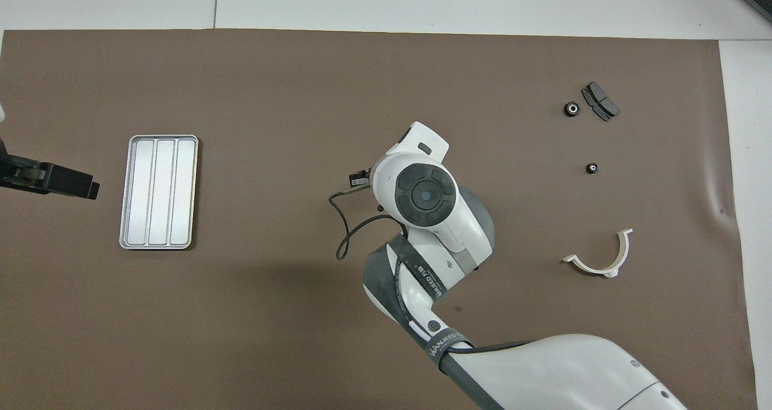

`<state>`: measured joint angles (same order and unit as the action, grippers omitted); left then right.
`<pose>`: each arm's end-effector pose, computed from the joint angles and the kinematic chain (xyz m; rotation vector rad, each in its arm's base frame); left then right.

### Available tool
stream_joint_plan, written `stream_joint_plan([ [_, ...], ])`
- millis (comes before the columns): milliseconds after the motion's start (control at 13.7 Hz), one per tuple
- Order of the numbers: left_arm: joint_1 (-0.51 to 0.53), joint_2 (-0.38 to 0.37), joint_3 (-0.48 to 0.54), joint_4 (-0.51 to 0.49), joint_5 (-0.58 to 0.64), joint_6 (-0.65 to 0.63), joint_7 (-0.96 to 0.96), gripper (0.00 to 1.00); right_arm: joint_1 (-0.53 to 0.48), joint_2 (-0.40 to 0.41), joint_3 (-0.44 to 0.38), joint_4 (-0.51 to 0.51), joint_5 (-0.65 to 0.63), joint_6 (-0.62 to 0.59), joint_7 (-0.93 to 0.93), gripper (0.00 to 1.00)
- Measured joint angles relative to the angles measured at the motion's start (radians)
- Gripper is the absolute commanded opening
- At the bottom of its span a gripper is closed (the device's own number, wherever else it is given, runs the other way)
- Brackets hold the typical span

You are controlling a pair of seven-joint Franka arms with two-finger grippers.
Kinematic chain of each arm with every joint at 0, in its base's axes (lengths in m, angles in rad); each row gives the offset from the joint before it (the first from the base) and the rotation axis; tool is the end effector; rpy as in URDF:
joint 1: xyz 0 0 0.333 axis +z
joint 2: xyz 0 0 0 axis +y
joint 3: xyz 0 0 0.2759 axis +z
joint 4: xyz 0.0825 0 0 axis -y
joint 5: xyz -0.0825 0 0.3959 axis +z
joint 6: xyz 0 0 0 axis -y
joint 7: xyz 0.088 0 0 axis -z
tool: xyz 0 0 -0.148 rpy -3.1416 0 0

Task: Pick bearing gear from pile to tray

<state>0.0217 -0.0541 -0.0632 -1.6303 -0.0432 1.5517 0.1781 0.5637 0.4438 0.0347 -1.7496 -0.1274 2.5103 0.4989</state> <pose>0.5474 -0.0299 0.5433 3.0813 -0.3399 -0.0338 0.5741 0.3873 0.2699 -2.9925 -0.2770 -0.4708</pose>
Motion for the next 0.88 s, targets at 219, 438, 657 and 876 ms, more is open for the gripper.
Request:
stream_joint_plan([
  [219, 0.0, 0.0, 0.0, 0.0, 0.0, 0.0, 0.0, 1.0, 0.02, 0.073, 0.0, 0.066, -0.084, 0.025, 0.1, 0.15],
  [438, 0.0, 0.0, 0.0, 0.0, 0.0, 0.0, 0.0, 1.0, 0.029, 0.135, 0.0, 0.129, -0.095, 0.026, 0.159, 0.58],
  [657, 0.0, 0.0, 0.0, 0.0, 0.0, 0.0, 0.0, 1.0, 0.054, 0.147, 0.0, 0.151, -0.095, 0.026, 0.225, 0.74],
  [876, 0.0, 0.0, 0.0, 0.0, 0.0, 0.0, 0.0, 1.0, 0.059, 0.147, -0.003, 0.156, -0.095, 0.021, 0.243, 0.76],
])
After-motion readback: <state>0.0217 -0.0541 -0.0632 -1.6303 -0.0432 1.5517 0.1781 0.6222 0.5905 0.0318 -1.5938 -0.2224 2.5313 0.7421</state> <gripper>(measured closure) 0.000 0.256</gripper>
